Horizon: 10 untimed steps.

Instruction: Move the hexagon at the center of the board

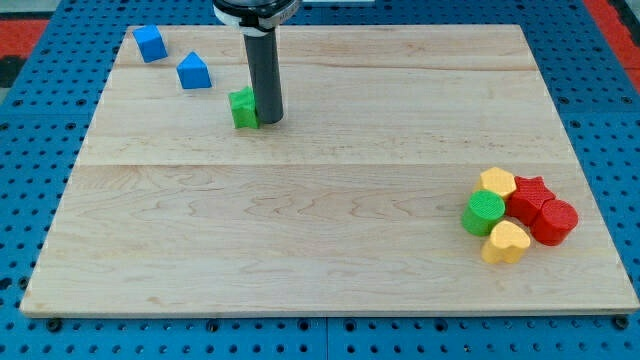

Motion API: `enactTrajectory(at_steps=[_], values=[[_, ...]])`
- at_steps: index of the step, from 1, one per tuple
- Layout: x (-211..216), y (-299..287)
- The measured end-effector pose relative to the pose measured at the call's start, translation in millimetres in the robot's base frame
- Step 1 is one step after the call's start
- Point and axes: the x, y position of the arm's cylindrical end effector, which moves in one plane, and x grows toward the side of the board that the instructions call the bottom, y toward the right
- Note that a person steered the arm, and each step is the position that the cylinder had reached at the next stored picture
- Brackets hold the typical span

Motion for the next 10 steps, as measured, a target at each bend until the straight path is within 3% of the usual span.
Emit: enactTrajectory(at_steps=[1, 2, 3, 4, 5, 6, 9, 10], values=[[0, 86], [0, 232], [33, 349], [132, 406], [156, 392], [156, 343], [141, 327], [161, 342]])
